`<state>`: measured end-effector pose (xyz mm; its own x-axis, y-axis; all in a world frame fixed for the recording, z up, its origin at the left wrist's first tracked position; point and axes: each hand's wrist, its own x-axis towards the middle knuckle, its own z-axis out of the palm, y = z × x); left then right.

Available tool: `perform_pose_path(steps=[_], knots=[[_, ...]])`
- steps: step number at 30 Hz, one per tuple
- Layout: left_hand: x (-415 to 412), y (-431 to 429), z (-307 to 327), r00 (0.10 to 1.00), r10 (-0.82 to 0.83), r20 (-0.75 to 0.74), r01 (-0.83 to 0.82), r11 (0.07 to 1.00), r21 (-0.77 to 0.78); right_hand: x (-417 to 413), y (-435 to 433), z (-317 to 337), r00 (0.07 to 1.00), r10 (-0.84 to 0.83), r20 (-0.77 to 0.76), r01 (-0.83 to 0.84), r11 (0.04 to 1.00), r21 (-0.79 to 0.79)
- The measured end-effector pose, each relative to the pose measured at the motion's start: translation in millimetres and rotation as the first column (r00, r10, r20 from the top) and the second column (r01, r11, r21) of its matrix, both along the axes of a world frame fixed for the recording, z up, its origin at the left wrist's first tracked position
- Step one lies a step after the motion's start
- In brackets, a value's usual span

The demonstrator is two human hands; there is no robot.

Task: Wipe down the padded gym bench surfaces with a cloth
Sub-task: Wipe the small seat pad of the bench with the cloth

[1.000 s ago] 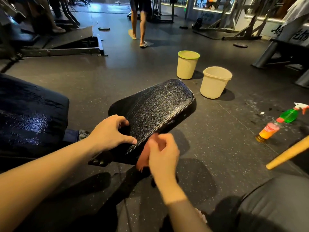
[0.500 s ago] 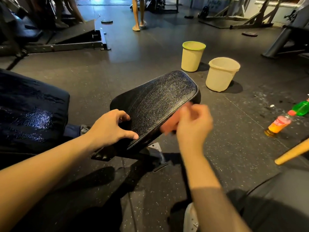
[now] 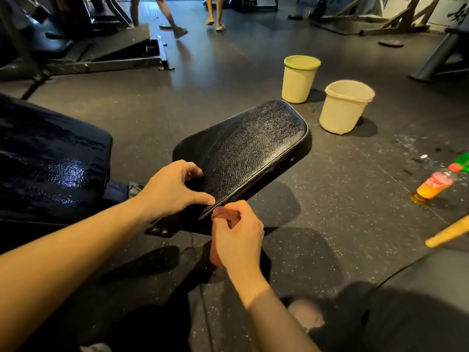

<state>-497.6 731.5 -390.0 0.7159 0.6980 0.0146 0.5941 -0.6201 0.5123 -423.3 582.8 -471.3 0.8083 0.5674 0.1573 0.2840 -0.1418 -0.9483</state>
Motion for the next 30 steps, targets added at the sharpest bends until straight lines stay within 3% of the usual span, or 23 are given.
perform_pose_path(steps=[7, 9, 12, 16, 18, 22, 26, 28, 30], knots=[[-2, -2, 1, 1.0, -0.018, 0.022, 0.018, 1.0, -0.008, 37, -1, 18, 0.928, -0.37, -0.038, 0.37, 0.906, 0.206], [-1, -2, 1, 1.0, -0.01, 0.019, 0.01, 1.0, -0.019, 16, 1, 4, 0.943, -0.327, -0.057, 0.332, 0.934, 0.134], [-1, -1, 2, 1.0, 0.0, 0.011, 0.0, 1.0, -0.031, -16, 0, -18, 0.979, -0.149, -0.141, 0.148, 0.989, -0.015], [0, 0, 4, 1.0, -0.008, 0.004, 0.009, 0.999, -0.031, 19, 5, 4, 0.95, -0.293, -0.11, 0.303, 0.949, 0.091], [0, 0, 4, 1.0, -0.005, 0.003, 0.005, 0.999, -0.037, 18, 5, 7, 0.95, -0.281, -0.134, 0.296, 0.948, 0.113], [0, -1, 3, 1.0, 0.002, 0.006, -0.002, 0.999, -0.036, -4, 5, -13, 0.961, -0.141, -0.236, 0.128, 0.989, -0.069], [0, 0, 1, 1.0, -0.002, 0.017, 0.002, 1.0, -0.024, 26, 7, 13, 0.941, -0.299, -0.158, 0.318, 0.942, 0.112], [0, 0, -1, 1.0, 0.001, 0.016, 0.0, 1.0, -0.03, 20, 8, 13, 0.946, -0.294, -0.135, 0.312, 0.94, 0.137], [-1, 0, -1, 1.0, 0.004, 0.021, -0.003, 0.999, -0.032, 0, 7, -2, 0.963, -0.198, -0.185, 0.209, 0.977, 0.042]])
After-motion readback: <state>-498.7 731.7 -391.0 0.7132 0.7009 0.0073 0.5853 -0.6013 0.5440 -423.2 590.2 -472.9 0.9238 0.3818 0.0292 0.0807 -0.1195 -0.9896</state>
